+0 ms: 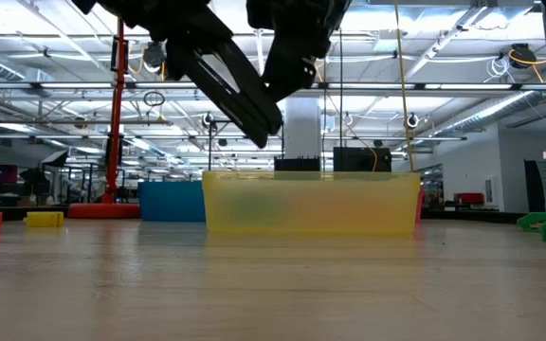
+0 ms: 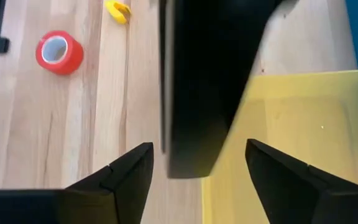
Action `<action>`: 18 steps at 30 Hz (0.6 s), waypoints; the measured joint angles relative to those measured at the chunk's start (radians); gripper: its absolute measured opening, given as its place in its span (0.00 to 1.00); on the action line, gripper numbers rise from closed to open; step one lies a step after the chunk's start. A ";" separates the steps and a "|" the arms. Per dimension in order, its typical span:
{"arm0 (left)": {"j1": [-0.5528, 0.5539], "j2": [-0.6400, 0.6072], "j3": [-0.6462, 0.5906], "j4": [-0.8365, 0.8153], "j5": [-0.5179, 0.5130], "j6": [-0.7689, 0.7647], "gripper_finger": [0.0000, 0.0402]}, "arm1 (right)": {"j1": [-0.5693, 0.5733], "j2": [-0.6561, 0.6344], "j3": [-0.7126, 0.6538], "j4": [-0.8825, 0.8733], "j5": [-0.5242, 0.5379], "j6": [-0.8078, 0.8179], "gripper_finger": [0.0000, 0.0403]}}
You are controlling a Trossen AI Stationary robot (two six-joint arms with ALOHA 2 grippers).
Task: Pick and place Stapler, Stapler remover, tape
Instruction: Put the black stapler into the blue bin
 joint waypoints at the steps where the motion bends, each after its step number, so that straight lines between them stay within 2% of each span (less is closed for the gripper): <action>1: 0.004 -0.018 0.000 -0.009 -0.020 0.004 0.35 | 0.000 -0.002 0.000 -0.009 0.001 -0.003 0.62; 3: 0.015 -0.054 0.000 -0.038 -0.065 0.023 0.35 | -0.001 -0.009 0.000 -0.013 0.012 -0.004 0.63; 8: 0.068 -0.117 0.000 -0.055 -0.294 0.152 0.35 | -0.006 -0.029 0.000 -0.029 0.001 -0.004 0.63; 10: 0.103 -0.121 0.000 -0.058 -0.334 0.210 0.36 | -0.011 -0.035 0.001 -0.026 0.003 -0.004 0.63; 14: 0.208 -0.107 0.000 -0.044 -0.319 0.283 0.36 | -0.028 -0.065 0.001 -0.078 0.031 0.000 0.63; 18: 0.331 -0.085 0.000 -0.020 -0.218 0.320 0.36 | -0.043 -0.101 -0.001 -0.151 0.074 -0.023 0.63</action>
